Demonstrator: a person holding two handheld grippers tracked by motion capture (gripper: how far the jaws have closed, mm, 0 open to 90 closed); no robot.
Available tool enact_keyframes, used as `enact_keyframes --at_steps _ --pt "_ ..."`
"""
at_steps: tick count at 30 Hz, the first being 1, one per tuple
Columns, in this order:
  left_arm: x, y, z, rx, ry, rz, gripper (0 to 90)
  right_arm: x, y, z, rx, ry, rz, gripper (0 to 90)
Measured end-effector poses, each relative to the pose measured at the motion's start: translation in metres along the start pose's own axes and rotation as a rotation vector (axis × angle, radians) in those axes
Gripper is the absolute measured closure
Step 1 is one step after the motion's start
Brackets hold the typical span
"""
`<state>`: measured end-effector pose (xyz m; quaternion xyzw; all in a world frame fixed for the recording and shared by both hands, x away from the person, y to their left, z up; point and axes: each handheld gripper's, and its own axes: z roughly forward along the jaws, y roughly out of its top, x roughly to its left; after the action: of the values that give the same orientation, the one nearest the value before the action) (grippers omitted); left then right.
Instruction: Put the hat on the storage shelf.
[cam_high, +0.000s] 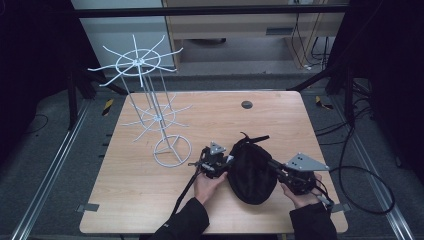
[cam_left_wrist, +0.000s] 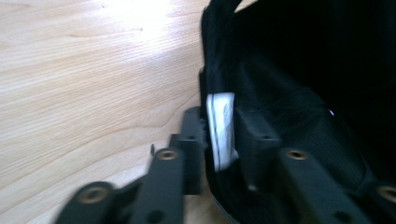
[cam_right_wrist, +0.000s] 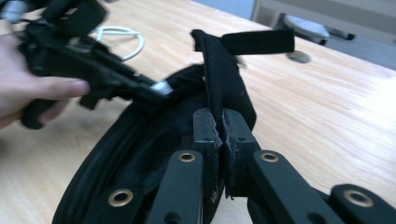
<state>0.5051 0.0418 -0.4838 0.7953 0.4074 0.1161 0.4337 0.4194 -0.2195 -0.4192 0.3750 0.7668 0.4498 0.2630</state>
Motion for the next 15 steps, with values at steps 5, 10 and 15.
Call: enact_keyframes --at_steps 5,10,15 --pt "-0.007 0.011 -0.031 -0.042 -0.014 0.038 54.9 -0.006 0.002 -0.004 -0.014 -0.052 0.020 85.8" --pt "-0.012 0.026 -0.057 -0.087 -0.035 0.074 52.4 -0.003 0.006 -0.005 -0.027 -0.081 -0.004 85.8" --pt "-0.017 0.040 -0.068 -0.121 -0.042 0.109 50.1 0.002 0.010 -0.005 -0.037 -0.078 -0.044 85.8"
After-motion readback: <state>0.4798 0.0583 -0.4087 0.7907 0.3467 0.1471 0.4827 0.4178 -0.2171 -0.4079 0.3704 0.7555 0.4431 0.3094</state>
